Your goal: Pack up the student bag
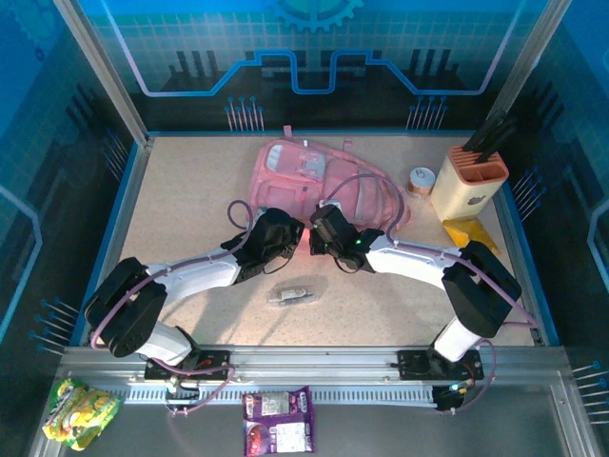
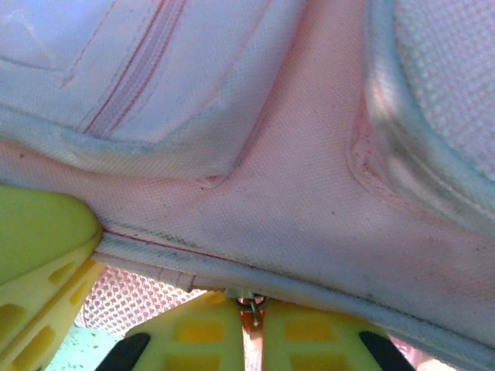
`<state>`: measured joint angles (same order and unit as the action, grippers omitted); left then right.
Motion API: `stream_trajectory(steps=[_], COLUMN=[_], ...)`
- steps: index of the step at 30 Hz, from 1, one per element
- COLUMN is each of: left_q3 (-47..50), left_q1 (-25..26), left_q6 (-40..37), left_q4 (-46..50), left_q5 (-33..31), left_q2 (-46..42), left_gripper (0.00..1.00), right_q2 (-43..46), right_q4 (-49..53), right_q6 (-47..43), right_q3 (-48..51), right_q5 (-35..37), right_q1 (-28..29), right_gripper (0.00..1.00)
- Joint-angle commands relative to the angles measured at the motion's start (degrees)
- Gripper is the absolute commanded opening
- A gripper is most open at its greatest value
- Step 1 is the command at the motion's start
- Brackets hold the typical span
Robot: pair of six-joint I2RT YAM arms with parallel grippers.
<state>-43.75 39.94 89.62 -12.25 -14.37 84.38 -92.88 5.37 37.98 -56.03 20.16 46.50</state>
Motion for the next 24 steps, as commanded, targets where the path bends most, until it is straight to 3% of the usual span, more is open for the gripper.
stream_trajectory(steps=[1, 14, 19, 24], left_q3=[-1.52, 0.73, 2.45, 3.75], left_q1=[1.25, -1.5, -4.16, -5.62], left_q6=[-2.39, -4.37, -4.39, -5.08], left_q4=[0.8, 5.61, 5.8, 6.19], left_q5=[-1.44, -5.45, -3.26, -3.2], left_q2=[-1.89, -5.78, -6.5, -7.29], left_gripper=[0.0, 0.0, 0.0, 0.0], right_q2=[1.42, 6.78, 11.11, 11.87], right_q4=[0.57, 13.42, 13.46, 17.2], right_q6=[-1.59, -4.93, -5.54, -9.49], right_q3=[-1.71, -1.19, 3.5, 4.34], right_q5=[1.95, 3.21, -1.68, -2.26], right_q1=[0.48, -0.39, -5.37, -9.13], right_gripper=[0.07, 0.0, 0.01, 0.01])
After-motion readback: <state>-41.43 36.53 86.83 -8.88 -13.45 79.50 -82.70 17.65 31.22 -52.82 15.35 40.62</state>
